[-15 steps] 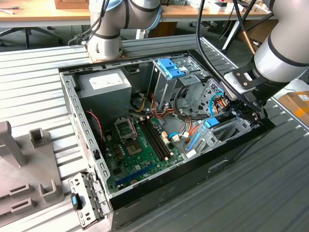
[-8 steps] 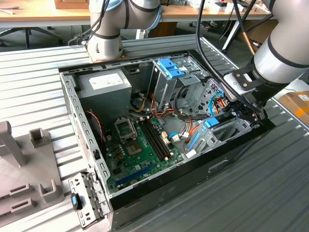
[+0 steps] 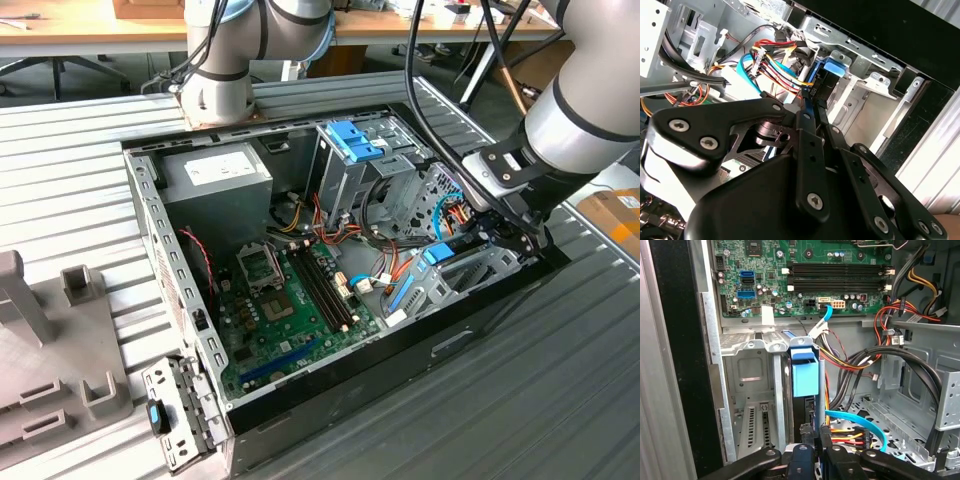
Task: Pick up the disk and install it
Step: 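Insert the first disk wire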
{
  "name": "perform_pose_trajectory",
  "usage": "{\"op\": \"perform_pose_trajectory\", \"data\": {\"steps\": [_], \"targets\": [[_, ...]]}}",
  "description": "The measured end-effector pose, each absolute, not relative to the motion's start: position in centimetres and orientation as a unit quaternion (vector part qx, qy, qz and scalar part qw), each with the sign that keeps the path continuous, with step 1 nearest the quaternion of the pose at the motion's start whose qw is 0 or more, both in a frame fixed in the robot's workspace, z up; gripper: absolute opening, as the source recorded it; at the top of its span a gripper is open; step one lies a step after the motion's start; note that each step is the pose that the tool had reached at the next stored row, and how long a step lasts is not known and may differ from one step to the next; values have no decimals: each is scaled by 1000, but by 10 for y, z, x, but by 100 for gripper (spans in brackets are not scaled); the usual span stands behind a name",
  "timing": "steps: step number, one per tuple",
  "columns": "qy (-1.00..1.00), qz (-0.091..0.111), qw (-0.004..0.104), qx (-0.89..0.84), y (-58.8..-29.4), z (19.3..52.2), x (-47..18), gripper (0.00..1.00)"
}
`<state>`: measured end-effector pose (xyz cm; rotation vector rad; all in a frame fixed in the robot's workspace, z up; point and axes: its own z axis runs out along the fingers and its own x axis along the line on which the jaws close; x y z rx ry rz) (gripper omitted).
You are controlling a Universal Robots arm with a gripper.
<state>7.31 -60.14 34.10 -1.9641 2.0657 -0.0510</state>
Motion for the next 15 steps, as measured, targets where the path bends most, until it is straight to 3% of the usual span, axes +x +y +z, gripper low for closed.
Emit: {"op": "perform_pose_trajectory", "data": {"steps": [15], "targets": [[708,-13,148,-691,-601,341,74,16]]}}
